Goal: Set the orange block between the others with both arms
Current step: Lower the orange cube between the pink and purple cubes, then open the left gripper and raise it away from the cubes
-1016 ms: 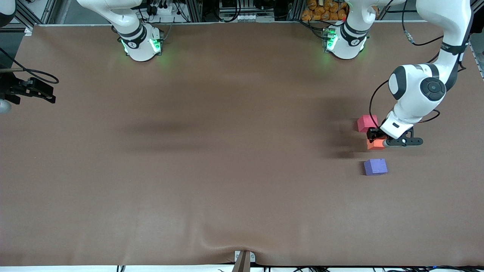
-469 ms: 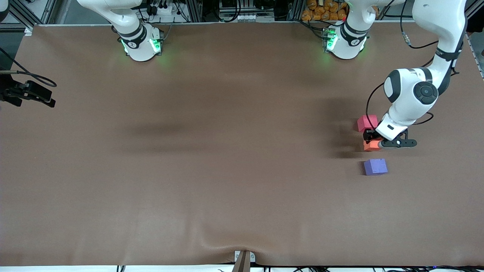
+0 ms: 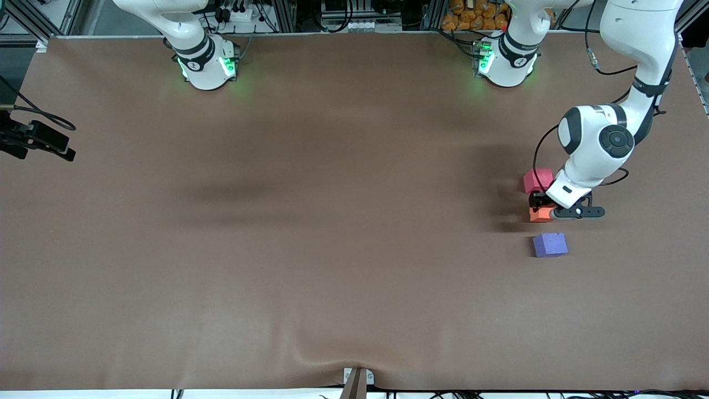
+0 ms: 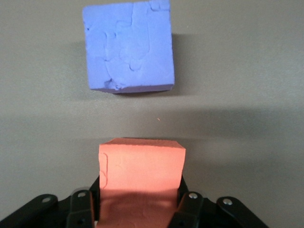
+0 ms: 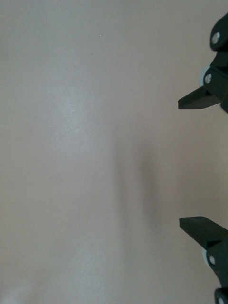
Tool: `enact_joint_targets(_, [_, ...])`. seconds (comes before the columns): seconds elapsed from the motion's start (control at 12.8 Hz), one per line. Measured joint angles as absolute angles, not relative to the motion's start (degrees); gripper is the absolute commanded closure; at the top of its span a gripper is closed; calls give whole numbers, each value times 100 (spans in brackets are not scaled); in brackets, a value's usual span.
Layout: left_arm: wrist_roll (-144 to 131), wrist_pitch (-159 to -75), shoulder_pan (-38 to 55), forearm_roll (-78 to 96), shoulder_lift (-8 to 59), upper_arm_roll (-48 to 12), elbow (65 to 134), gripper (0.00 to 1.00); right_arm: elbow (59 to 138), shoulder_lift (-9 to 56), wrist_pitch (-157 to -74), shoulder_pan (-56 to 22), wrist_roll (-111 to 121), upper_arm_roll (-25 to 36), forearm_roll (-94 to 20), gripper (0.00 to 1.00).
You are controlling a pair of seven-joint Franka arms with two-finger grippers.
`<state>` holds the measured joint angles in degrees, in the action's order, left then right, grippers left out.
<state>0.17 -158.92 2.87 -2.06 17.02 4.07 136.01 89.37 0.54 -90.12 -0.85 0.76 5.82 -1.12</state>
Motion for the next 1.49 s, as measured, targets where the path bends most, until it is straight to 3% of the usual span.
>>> enact_joint_targets(0.08, [17,-15930,288,-206,1739,407,13600,43,8937,54,-9020,-80,76,584,-113,0])
enact_joint_targets(0.16, [17,-15953,288,-206,1756,407,13600,13,8937,54,-9033,-80,75,584,-113,0])
enact_joint_targets(0.23, [17,-15956,289,-206,1759,407,13600,0,8938,54,-9036,-80,75,584,-114,0])
enact_joint_targets(0.94, [142,-15905,280,-206,1605,410,13415,0,8938,54,-9036,-80,72,584,-114,0])
enact_joint_targets(1.09, [147,-15313,285,-206,1416,406,13134,0,8938,54,-9036,-80,72,584,-114,0])
enact_joint_targets(1.49, [152,-13300,311,-207,1211,276,11668,0,8938,54,-9024,-80,72,583,-114,0])
